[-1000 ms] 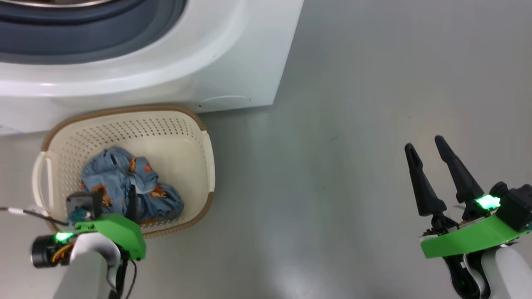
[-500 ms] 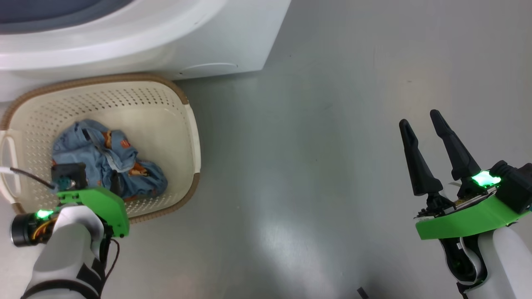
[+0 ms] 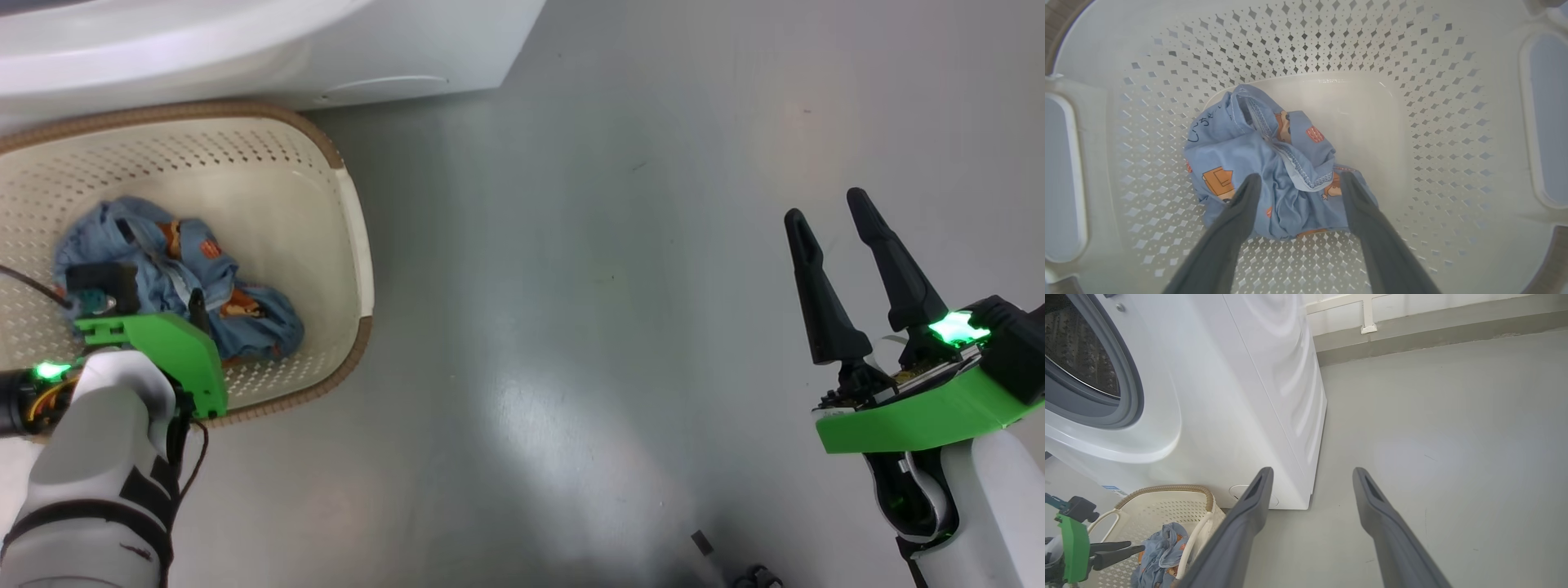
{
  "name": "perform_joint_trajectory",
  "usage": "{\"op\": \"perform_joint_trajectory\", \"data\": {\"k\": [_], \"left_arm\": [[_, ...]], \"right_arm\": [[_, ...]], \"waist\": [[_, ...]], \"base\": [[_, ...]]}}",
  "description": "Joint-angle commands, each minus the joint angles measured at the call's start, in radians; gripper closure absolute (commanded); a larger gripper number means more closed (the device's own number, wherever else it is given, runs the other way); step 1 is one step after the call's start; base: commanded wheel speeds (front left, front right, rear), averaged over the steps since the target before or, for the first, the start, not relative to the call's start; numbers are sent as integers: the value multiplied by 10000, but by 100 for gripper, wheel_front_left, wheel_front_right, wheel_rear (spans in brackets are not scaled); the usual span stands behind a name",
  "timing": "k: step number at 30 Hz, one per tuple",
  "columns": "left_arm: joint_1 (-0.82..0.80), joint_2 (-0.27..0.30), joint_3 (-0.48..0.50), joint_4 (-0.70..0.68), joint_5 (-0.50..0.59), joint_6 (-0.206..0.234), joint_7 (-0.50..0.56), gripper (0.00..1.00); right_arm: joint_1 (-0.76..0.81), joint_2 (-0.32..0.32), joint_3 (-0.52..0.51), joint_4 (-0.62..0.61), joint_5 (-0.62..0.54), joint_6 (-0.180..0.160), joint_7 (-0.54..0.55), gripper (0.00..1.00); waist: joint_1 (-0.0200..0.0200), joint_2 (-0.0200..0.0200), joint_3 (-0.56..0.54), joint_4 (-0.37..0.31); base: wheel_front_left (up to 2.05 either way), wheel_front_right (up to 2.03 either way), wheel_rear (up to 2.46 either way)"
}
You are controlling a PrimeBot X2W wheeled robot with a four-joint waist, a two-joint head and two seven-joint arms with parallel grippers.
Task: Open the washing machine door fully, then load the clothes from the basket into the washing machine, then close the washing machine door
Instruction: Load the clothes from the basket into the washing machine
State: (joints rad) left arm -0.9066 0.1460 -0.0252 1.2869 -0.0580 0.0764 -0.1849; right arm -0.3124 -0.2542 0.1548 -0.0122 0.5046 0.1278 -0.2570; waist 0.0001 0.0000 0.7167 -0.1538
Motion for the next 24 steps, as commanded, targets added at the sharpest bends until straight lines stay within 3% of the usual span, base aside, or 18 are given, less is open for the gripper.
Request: {"op": "perform_joint_trajectory", "data": {"k": [1, 24], "left_arm": [[14, 473, 122, -37, -45, 89, 35, 0], [-1093, 749, -257, 34, -252, 24, 1359, 0]], "right_arm": [[76, -107, 240, -269, 70, 29, -48, 0], [-274, -113, 136, -659, 57, 29, -48, 0]], "waist": [[-1, 0, 170, -50], [-1, 0, 1397, -78]], "base": [[0, 0, 0], [0, 0, 0]]}}
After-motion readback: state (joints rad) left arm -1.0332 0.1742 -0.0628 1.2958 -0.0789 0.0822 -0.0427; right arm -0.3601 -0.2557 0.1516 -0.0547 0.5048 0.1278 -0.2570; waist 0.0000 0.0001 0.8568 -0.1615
